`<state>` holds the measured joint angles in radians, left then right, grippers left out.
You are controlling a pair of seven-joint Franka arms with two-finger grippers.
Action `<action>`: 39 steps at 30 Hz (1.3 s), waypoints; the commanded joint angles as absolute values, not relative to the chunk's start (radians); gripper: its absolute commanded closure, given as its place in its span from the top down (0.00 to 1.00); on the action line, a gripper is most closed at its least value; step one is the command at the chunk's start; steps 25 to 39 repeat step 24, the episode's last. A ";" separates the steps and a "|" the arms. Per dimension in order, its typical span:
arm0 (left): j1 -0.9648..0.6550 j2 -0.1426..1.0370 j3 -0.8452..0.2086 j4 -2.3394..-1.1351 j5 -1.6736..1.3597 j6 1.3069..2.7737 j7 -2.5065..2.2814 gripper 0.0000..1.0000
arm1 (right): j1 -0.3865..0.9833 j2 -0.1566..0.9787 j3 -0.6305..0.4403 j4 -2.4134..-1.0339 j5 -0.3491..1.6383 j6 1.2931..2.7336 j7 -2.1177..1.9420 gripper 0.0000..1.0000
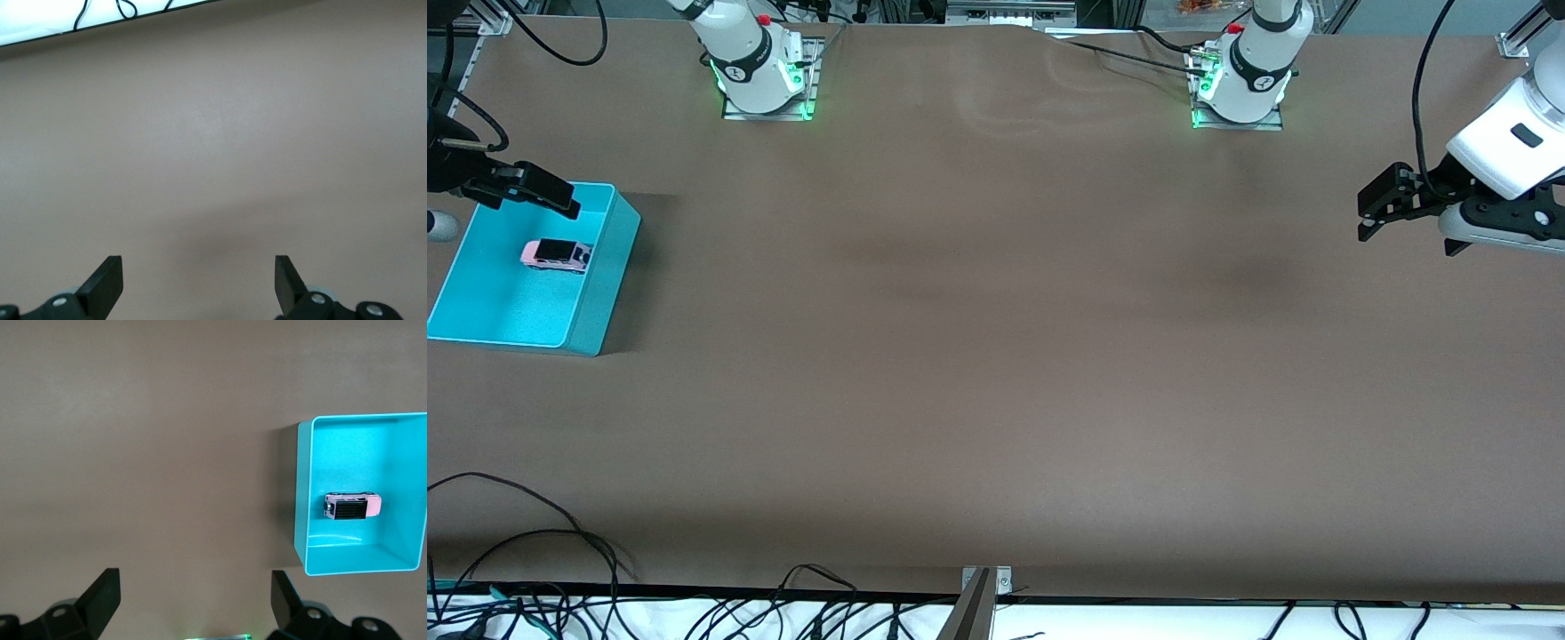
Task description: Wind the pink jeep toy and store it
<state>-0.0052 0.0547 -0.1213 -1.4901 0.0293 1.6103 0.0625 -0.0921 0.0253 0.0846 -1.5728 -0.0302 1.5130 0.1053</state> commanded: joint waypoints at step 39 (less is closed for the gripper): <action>-0.005 0.064 -0.132 -1.457 0.040 1.565 0.078 1.00 | -0.051 0.026 0.081 -1.549 -0.049 1.489 0.094 1.00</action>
